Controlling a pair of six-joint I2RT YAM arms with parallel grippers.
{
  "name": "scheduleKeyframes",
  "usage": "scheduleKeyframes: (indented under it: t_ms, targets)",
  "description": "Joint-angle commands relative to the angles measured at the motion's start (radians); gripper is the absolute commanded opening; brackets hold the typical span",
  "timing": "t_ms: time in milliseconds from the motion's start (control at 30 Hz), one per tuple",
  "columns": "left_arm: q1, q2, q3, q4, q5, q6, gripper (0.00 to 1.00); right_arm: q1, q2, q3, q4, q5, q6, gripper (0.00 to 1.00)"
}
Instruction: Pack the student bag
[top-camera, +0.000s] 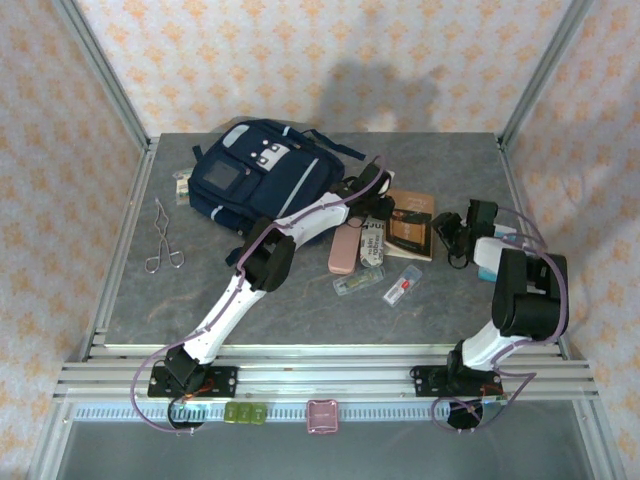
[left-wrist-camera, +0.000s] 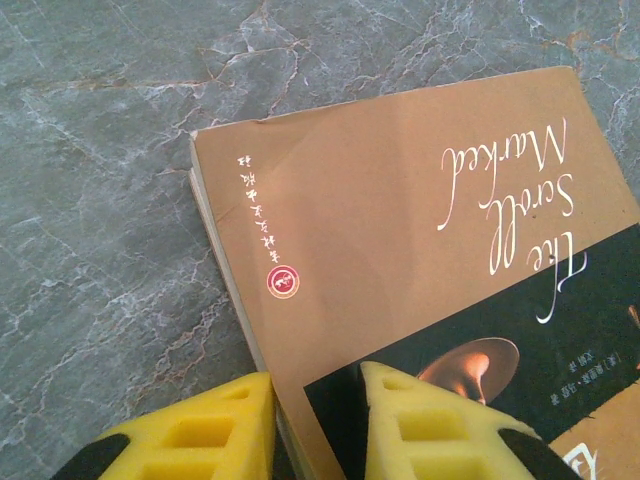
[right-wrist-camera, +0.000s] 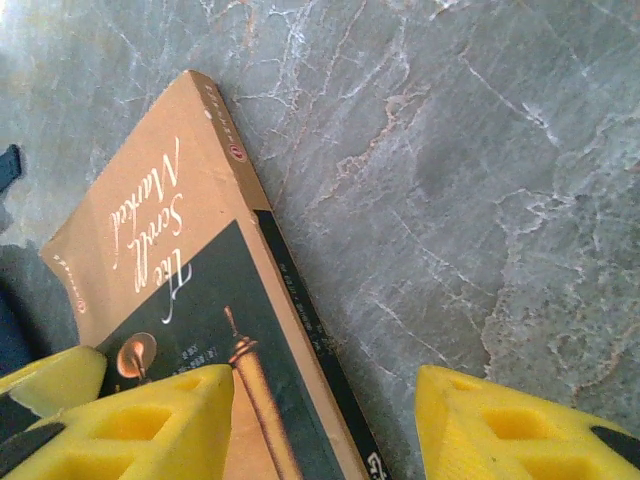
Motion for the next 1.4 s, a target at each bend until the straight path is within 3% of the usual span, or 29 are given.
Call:
scheduleKeyframes:
  t_ms: [0, 233, 367, 600, 733, 900, 1033, 1233, 1367]
  targets:
    - [-0.015, 0.048, 0.016, -0.047, 0.025, 0.014, 0.23, -0.001, 0.046, 0.015, 0.0, -0.098, -0.029, 0.49]
    - [-0.022, 0.045, 0.014, -0.044, 0.043, 0.017, 0.2, 0.034, 0.146, 0.047, 0.067, -0.277, -0.042, 0.46]
    - [-0.028, 0.052, 0.011, -0.041, 0.056, 0.016, 0.18, 0.06, 0.128, 0.017, 0.226, -0.418, -0.004, 0.44]
    - [-0.033, 0.059, 0.01, -0.045, 0.066, 0.02, 0.15, 0.045, 0.067, -0.035, 0.485, -0.531, 0.144, 0.43]
    - [-0.033, 0.056, 0.01, -0.049, 0.068, 0.024, 0.14, 0.045, 0.035, -0.062, 0.602, -0.528, 0.216, 0.44]
    - [-0.033, 0.054, 0.01, -0.044, 0.082, 0.019, 0.13, 0.059, 0.114, -0.045, 0.632, -0.537, 0.244, 0.44]
    - [-0.033, 0.05, 0.01, -0.044, 0.084, 0.017, 0.13, 0.088, 0.176, -0.001, 0.533, -0.497, 0.2, 0.43]
    - [-0.033, 0.022, 0.003, -0.045, 0.069, 0.014, 0.15, 0.087, 0.112, 0.011, 0.408, -0.396, 0.152, 0.24]
    - [-0.018, -0.041, -0.01, -0.023, 0.057, -0.019, 0.32, 0.061, -0.01, 0.035, 0.257, -0.293, 0.086, 0.1]
